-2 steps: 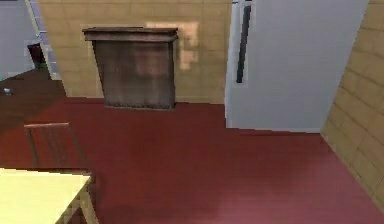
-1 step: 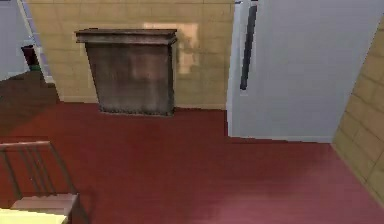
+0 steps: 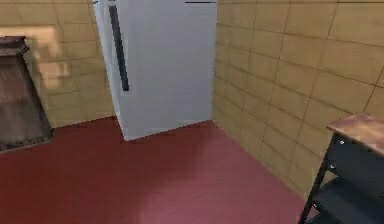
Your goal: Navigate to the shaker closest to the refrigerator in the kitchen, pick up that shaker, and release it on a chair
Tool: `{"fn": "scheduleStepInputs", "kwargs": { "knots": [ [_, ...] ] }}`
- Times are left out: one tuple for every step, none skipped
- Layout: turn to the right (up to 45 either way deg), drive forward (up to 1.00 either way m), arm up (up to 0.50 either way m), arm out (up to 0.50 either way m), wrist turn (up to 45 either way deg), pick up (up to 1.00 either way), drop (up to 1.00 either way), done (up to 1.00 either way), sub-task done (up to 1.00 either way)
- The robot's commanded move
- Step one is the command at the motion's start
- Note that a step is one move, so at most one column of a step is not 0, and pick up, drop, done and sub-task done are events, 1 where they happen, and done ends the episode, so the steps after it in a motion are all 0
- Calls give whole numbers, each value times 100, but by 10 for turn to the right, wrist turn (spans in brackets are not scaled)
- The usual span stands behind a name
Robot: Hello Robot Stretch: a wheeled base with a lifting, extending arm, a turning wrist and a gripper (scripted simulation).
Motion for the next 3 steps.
{"fn": "scheduleStepInputs", "kwargs": {
  "knots": [
    [0,100,0,0,0,0,0,0,0],
    [60,0,0,0,0,0,0,0,0],
    [0,55,0,0,0,0,0,0,0]
  ]
}}
